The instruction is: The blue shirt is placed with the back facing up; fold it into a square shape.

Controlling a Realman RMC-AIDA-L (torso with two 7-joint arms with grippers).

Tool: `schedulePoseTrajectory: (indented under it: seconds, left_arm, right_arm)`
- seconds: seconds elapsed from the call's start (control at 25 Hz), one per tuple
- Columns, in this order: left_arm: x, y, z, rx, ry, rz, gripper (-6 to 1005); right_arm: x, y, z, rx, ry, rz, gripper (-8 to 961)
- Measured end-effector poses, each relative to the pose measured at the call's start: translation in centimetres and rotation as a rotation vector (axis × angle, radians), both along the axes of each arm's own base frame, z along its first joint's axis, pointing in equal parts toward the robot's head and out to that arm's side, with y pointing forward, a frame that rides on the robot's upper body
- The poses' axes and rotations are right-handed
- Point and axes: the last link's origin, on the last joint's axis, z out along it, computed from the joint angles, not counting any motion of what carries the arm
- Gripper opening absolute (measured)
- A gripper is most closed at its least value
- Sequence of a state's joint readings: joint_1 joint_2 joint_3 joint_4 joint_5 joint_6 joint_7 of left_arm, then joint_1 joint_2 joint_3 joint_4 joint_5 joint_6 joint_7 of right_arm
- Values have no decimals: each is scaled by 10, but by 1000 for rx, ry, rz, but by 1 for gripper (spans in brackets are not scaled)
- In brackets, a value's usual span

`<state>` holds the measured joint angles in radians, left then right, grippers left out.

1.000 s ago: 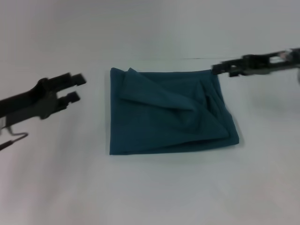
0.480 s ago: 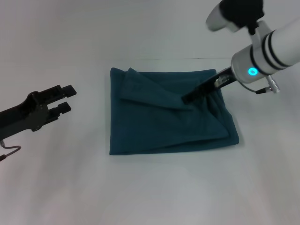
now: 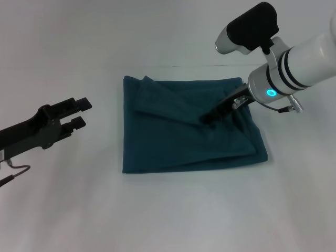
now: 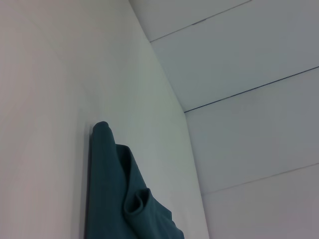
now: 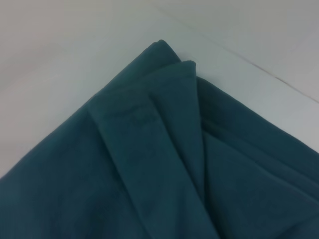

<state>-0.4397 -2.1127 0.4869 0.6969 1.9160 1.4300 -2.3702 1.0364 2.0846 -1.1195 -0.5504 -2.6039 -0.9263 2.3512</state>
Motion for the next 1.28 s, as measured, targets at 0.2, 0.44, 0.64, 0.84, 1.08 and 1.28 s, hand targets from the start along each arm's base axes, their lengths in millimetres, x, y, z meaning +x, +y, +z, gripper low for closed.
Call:
schedulePoseTrajectory:
  seconds: [0.2, 0.44, 0.64, 0.84, 1.08, 1.28]
  left_arm:
    - [1, 1, 0, 1, 1, -2, 662]
    - [1, 3, 0, 5, 9, 0, 662]
    - [1, 3, -1, 5, 9, 0, 662]
    - [1, 3, -1, 6, 11, -2, 662]
    - [1, 2, -2, 6, 11, -6, 662]
    - [2, 2, -3, 6, 7, -7, 662]
  right_arm:
    - [1, -2, -3, -3, 9, -15, 789]
    - [0, -2, -3, -3, 33, -31, 665]
    - [0, -3, -3, -5, 35, -39, 515]
    - [3, -4, -5, -10, 36, -53, 270]
    - [4, -4, -2, 8, 55, -87, 61]
    - [10, -5, 11, 34, 85, -154, 11]
